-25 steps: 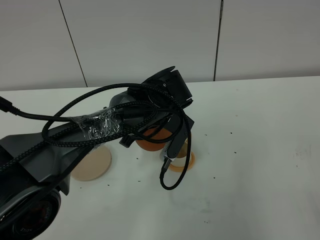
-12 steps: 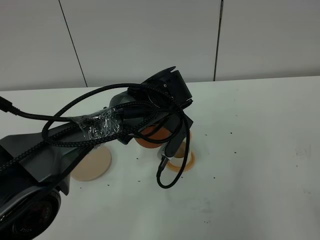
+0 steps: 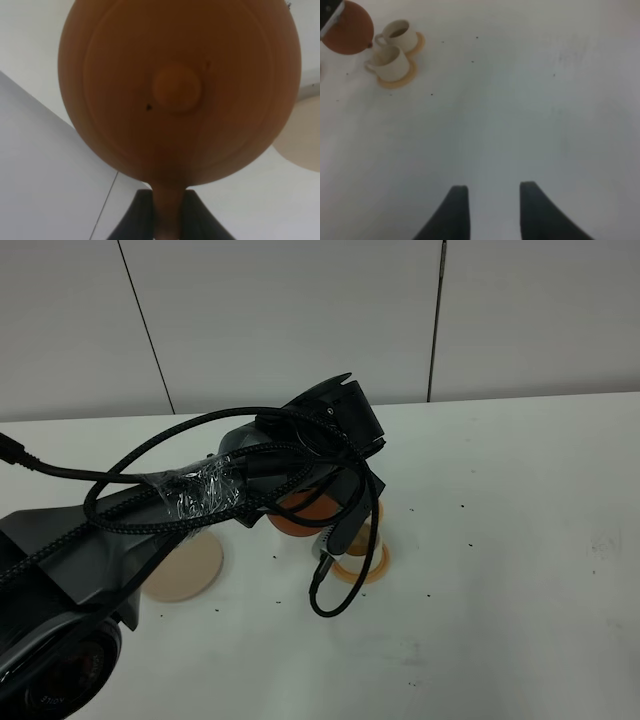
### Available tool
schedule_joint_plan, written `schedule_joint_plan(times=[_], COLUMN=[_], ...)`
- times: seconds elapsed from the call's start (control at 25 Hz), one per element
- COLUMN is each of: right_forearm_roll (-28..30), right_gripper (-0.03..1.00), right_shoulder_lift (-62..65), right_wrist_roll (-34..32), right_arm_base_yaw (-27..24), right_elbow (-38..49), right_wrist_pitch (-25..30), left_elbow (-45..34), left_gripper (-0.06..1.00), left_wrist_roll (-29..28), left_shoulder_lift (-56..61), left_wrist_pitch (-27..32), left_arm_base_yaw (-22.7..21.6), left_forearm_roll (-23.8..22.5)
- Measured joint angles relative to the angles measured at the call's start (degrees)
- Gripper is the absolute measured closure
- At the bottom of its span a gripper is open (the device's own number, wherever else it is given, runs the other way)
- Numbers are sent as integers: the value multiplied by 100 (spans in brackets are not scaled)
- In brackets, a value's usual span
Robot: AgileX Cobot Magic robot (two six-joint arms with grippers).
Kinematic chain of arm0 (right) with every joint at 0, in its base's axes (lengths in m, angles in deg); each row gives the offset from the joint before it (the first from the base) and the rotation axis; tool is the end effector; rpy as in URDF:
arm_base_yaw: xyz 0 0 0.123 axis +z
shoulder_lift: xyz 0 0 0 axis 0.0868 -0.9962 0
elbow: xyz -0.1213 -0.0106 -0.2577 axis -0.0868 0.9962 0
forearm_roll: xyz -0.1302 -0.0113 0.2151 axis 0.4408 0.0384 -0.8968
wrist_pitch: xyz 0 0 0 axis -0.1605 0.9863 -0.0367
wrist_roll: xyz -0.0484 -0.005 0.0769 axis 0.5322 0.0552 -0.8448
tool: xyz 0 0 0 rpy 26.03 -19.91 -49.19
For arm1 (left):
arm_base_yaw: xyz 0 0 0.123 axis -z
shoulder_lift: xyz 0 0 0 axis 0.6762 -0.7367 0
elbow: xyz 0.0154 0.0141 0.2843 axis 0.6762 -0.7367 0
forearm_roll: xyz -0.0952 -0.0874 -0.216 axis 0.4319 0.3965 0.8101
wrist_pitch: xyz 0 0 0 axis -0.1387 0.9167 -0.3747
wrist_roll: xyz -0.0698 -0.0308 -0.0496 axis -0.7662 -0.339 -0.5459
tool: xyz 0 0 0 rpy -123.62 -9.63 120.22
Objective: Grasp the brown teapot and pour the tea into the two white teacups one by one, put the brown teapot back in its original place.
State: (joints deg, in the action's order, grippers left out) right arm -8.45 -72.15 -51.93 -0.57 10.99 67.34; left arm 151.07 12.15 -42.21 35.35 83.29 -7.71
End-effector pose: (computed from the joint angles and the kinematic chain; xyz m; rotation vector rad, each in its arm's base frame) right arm -0.0070 0.0178 0.2742 -0.1337 2.0484 0.2976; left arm 0.4018 -0.2693 0.2028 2.5308 1.3246 1.1812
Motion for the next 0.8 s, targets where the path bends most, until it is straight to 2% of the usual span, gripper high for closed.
schedule_joint_plan(times=[0.8], right_forearm_roll=[0], right_gripper=[73], right_shoulder_lift=[0], right_wrist_roll=[0], right_arm_base_yaw=[0], right_elbow=[0], right_wrist_pitch=[0], left_elbow=[0], left_gripper=[77], left_wrist_roll=[149], left_shoulder_lift=[0], left_wrist_pitch=[0], left_arm_base_yaw=[116], left_forearm_roll=[-168])
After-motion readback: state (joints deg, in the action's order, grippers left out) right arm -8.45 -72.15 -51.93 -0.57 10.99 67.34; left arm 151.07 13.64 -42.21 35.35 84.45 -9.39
